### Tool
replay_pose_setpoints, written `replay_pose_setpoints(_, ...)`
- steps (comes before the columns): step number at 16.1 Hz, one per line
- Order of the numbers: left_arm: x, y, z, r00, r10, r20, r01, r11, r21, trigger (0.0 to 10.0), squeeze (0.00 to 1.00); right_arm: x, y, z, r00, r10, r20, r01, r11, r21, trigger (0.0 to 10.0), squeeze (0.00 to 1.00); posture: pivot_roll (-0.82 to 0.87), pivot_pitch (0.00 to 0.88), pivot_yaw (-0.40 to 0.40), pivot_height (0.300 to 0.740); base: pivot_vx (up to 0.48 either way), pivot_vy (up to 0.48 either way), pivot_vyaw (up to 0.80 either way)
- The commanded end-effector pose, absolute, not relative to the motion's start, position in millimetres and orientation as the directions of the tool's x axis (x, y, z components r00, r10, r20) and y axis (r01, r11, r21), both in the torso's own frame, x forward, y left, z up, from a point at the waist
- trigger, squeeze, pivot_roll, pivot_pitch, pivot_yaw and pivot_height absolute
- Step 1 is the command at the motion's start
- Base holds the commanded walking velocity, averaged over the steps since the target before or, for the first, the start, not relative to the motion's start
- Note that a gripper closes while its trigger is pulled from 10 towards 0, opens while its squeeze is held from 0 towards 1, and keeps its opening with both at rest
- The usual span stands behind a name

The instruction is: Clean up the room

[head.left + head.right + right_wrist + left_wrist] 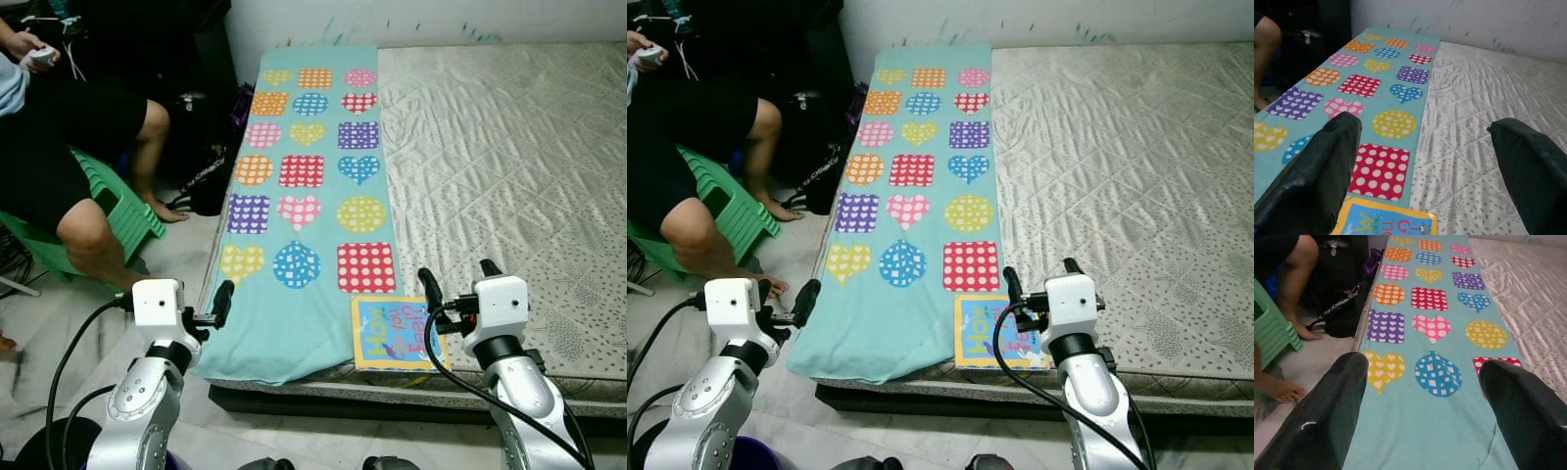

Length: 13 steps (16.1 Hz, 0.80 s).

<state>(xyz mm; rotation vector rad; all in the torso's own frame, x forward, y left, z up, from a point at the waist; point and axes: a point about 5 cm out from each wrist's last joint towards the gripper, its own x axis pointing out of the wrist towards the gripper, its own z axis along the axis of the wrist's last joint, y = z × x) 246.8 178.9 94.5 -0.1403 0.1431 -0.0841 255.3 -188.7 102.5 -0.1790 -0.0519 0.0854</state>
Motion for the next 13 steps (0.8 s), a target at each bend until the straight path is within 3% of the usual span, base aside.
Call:
replay_pose_setpoints(1, 244.1, 181.7, 93.0, 0.985, -0.092, -0.145, 0.073, 0.989, -0.132, 10.0, 0.00, 252.7, -189.3, 99.3, 0.996, 0.086, 0.036, -0.079, 0.982, -0.173, 10.0, 0.00, -0.18, 0.132, 0.114, 0.740, 0.000, 0.000, 0.00)
replay_pose_setpoints(5, 243.4, 182.4, 91.4, 0.984, -0.092, -0.151, 0.072, 0.989, -0.131, 10.0, 0.00, 250.6, -189.5, 99.0, 0.996, 0.081, 0.037, -0.073, 0.981, -0.182, 10.0, 0.00, -0.18, 0.138, 0.115, 0.740, 0.000, 0.000, 0.00)
replay_pose_setpoints(13, 241.9, 182.8, 91.1, 0.984, -0.087, -0.153, 0.066, 0.988, -0.137, 10.0, 0.00, 249.1, -189.2, 98.3, 0.996, 0.084, 0.033, -0.077, 0.981, -0.178, 10.0, 0.00, -0.18, 0.144, 0.115, 0.740, 0.000, -0.259, 0.00)
